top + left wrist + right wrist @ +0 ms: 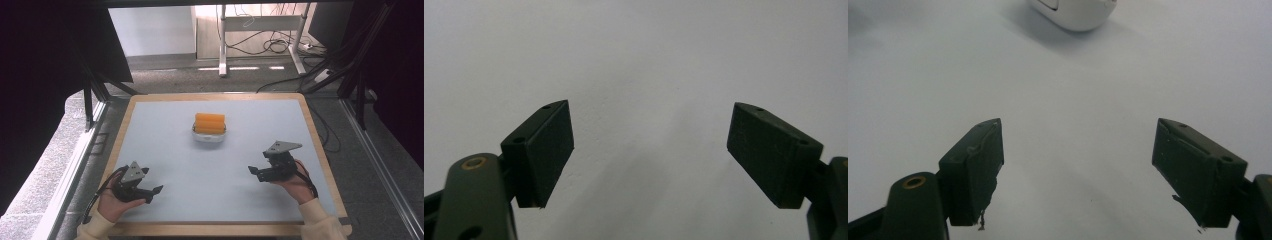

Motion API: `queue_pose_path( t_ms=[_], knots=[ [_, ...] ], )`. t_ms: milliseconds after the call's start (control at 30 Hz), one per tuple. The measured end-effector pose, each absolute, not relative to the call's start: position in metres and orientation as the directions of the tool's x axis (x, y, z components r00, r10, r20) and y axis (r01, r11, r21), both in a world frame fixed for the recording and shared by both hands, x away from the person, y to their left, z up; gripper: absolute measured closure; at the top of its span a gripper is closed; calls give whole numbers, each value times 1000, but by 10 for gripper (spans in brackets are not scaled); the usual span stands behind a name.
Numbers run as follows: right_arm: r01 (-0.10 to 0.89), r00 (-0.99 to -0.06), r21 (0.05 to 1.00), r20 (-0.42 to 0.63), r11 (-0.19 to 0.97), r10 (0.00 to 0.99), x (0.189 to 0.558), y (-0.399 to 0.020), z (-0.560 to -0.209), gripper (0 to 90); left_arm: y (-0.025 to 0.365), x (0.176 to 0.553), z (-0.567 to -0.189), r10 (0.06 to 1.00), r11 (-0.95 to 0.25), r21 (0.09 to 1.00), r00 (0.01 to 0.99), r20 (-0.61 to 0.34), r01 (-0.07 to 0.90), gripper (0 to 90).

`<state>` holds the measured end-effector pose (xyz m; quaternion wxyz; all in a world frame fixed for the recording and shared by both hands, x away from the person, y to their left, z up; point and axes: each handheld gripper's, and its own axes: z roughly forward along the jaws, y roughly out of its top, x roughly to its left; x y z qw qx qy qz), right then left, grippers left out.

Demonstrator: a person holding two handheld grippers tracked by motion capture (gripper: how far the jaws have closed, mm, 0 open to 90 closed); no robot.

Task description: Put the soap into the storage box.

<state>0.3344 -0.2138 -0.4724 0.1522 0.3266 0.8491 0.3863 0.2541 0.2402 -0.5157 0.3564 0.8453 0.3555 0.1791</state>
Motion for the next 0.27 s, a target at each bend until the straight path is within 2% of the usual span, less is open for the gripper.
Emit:
queue_pose_path(
  t_ms=[267],
  knots=[
    [408,-749,756,-44,512,662,331,-210,-476,193,240,256,-514,739,-480,734,672,42,481,188]
  ],
)
